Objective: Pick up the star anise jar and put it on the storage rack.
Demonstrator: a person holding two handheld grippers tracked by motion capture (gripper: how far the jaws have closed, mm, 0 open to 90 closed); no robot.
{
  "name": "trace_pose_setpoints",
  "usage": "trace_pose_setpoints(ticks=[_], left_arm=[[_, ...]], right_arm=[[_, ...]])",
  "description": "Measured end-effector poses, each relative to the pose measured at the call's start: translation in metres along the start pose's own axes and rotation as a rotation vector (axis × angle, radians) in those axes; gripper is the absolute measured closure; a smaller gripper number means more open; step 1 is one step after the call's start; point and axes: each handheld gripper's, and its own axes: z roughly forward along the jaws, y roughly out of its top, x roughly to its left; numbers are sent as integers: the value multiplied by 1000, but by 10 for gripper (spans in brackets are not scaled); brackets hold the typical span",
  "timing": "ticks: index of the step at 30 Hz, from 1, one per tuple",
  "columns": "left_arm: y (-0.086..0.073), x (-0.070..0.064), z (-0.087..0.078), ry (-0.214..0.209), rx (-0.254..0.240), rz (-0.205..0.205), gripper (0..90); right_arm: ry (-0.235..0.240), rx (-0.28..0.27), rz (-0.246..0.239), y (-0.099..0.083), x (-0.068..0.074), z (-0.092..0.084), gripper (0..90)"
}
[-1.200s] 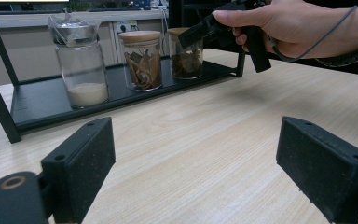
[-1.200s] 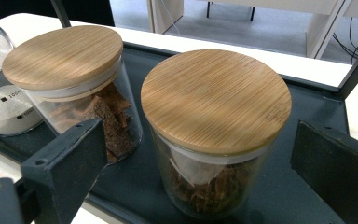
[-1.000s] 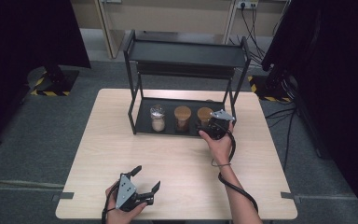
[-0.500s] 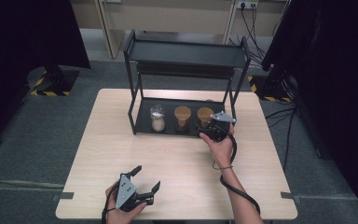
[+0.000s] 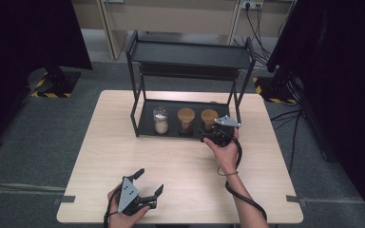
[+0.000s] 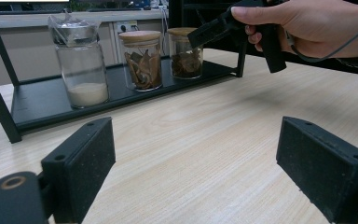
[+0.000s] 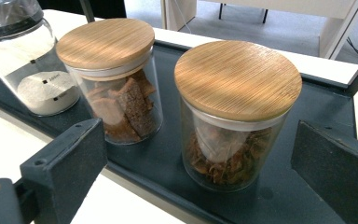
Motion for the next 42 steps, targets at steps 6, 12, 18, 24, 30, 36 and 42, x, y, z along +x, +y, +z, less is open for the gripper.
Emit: trace_pose_setpoints(ticks=[6,12,18,24,30,36,42], left_arm=[[0,0,0,0,1,0,111],[0,0,0,1,-1,0,111],[0,0,0,0,-1,-1,111],[0,0,0,1,-1,0,111],[0,0,0,2,-2,1,111],[0,0,0,2,-2,-1,111],[0,0,0,2,-2,0,111]], right_arm=[[7,-6,-8,0,2,-4,39],[14,-8,-14,0,4,-8,39],[22,-8,-14,-3,5,-12,39],[27,-9,-20,-4,5,-18,39],[35,-15,-16,-7,4,-25,39],[43,-15,-23,-10,5,-32,39],[50,-21,-27,-12,5,-37,39]])
